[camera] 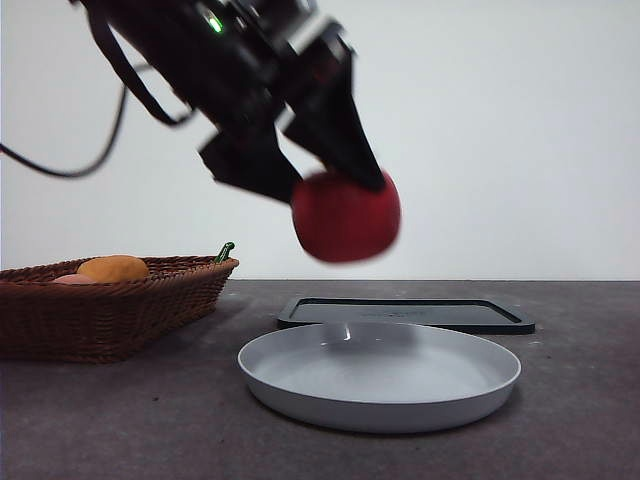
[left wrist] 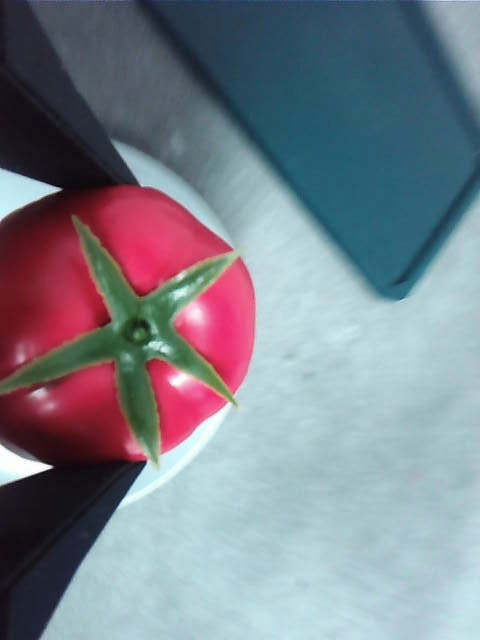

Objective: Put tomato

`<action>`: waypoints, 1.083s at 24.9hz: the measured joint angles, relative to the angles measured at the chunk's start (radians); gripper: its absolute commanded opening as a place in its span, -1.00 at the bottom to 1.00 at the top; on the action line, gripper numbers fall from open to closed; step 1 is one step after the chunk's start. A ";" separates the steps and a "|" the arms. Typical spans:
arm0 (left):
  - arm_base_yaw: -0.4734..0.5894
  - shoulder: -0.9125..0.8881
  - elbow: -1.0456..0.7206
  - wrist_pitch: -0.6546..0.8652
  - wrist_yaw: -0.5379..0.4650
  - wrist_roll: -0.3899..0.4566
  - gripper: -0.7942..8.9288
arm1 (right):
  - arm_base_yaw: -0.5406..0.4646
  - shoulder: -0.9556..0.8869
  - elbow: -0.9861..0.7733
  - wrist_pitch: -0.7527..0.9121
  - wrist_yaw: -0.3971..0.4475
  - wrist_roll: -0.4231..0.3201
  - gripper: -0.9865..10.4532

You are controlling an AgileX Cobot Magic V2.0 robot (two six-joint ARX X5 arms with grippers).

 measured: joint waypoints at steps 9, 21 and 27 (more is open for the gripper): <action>-0.039 0.183 0.002 0.035 -0.017 0.005 -0.16 | 0.000 0.000 0.000 -0.003 0.000 0.000 -0.13; -0.041 0.193 0.006 0.022 -0.018 0.003 0.29 | 0.000 0.000 0.000 -0.003 0.000 0.000 -0.13; -0.041 0.187 0.006 0.014 -0.018 -0.017 0.29 | 0.000 0.000 0.000 -0.003 0.000 0.000 -0.13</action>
